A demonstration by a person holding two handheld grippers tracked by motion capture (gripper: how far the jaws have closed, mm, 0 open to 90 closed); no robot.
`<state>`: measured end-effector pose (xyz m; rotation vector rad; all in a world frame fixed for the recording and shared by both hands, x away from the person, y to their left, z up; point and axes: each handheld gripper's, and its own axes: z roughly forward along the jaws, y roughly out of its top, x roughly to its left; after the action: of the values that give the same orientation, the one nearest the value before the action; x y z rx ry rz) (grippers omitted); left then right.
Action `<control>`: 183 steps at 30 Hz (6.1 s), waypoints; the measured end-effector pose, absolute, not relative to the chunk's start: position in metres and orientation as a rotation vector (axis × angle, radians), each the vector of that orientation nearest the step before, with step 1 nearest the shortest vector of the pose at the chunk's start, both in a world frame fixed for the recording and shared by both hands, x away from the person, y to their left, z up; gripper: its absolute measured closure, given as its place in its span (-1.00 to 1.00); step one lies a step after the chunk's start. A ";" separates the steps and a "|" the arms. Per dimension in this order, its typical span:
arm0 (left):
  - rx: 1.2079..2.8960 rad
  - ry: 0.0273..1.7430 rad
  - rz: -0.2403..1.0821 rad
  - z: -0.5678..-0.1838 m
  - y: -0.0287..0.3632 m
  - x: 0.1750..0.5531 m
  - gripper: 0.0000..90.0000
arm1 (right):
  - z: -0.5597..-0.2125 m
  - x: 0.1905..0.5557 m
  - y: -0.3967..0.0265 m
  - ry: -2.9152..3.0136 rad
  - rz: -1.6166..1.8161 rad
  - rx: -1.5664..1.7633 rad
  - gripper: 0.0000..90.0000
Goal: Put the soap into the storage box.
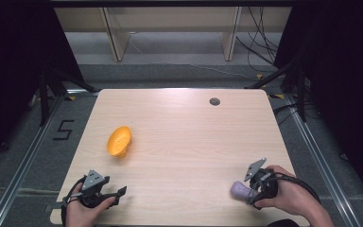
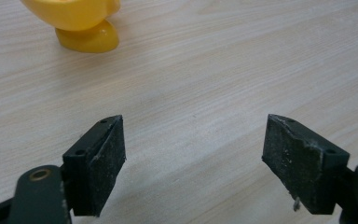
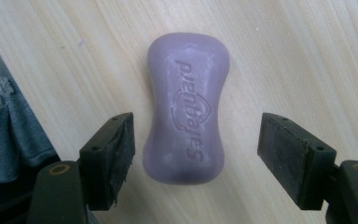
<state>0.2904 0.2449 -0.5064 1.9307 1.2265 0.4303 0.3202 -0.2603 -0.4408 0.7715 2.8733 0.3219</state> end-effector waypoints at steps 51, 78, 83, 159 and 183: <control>1.901 1.213 0.421 -0.506 0.245 0.289 -0.47 | -0.464 0.358 -0.236 3.103 0.056 0.655 -0.12; 1.904 1.201 0.406 -0.507 0.245 0.289 -0.43 | -0.472 0.352 -0.232 3.072 0.027 0.529 0.12; 1.920 1.186 0.413 -0.507 0.245 0.290 -0.43 | -0.471 0.347 -0.233 3.043 0.051 0.481 0.12; 1.927 0.786 0.246 -0.425 0.136 0.333 -0.35 | -0.432 0.309 -0.189 2.310 0.493 0.111 0.12; 1.946 0.679 0.066 -0.397 0.062 0.358 -0.27 | -0.427 0.311 -0.172 2.285 0.527 0.077 0.12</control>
<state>0.3584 0.0622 -0.3968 1.9457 0.6786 0.0662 0.3115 -0.1725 -0.4266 0.0775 2.2855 0.5267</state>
